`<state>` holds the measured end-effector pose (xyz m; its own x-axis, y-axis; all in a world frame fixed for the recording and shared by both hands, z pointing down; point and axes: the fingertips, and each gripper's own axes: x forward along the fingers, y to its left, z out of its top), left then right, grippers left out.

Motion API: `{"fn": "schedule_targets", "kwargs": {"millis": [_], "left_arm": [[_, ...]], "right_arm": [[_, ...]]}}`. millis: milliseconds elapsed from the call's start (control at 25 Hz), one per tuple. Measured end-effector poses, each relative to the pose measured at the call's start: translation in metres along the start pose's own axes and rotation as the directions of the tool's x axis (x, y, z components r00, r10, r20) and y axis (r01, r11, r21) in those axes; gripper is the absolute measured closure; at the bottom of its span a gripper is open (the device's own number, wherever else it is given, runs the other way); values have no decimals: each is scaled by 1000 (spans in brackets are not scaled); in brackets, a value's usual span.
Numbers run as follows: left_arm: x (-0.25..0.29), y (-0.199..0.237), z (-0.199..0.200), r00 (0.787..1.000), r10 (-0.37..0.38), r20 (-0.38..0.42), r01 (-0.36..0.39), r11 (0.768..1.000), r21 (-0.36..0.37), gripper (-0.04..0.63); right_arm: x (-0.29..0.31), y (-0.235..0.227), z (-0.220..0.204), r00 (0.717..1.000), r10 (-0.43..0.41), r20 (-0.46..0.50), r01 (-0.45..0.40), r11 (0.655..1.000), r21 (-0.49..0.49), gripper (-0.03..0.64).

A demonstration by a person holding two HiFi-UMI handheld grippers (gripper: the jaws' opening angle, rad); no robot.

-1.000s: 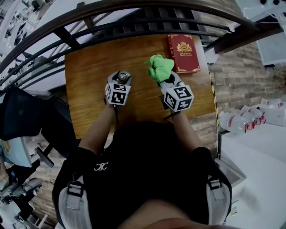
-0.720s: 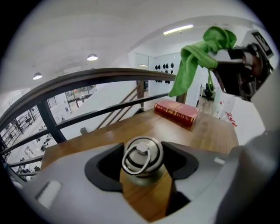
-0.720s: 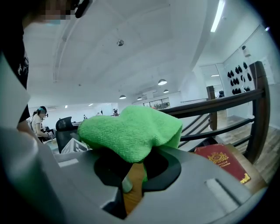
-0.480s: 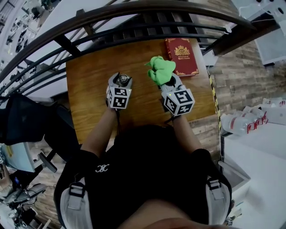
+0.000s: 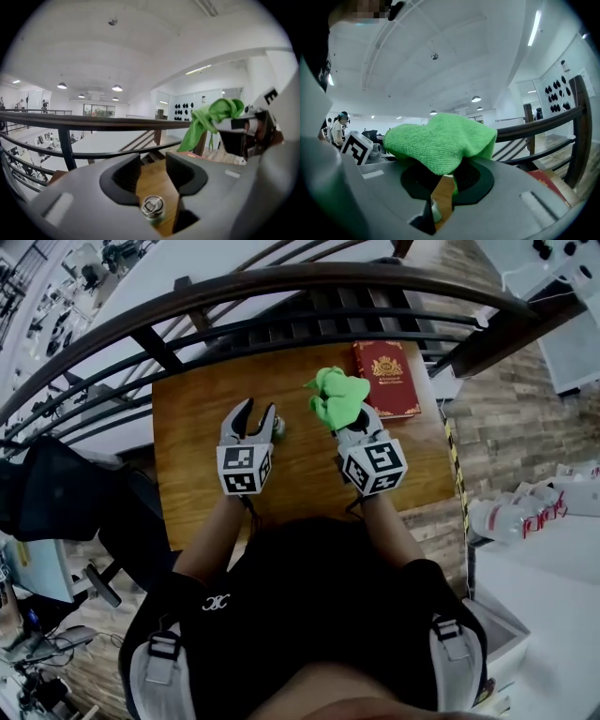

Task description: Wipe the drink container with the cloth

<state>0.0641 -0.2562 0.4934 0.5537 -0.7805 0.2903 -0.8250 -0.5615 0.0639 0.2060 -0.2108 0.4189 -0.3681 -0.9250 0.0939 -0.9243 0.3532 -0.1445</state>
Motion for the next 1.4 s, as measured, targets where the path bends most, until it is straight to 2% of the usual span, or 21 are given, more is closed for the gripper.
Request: {"fn": "schedule_targets", "kwargs": {"millis": [120,280,480,760,1080,1400], "left_arm": [[-23,10,38,996,49,69,-47,999,-28,470],[-53,24,68,984,133,117,-131,991,-18,541],[-77,35,63,977,186,99,-185,982,-26,541],[-99,47,51,966,251,69,-248,967,-51,541],[-112,45,65,964,252,88,-248,967,-55,541],[-118,65,59,961,267,78,-262,963,-63,541]], "right_arm": [[2,4,18,998,-7,54,9,1000,-26,568],[2,12,38,994,-22,110,29,998,-59,568],[1,23,48,989,-11,144,25,995,-99,568],[-2,34,42,990,34,136,-25,997,-71,568],[3,48,40,991,69,118,-59,995,-83,568],[9,68,35,992,75,105,-64,993,-101,566]]}}
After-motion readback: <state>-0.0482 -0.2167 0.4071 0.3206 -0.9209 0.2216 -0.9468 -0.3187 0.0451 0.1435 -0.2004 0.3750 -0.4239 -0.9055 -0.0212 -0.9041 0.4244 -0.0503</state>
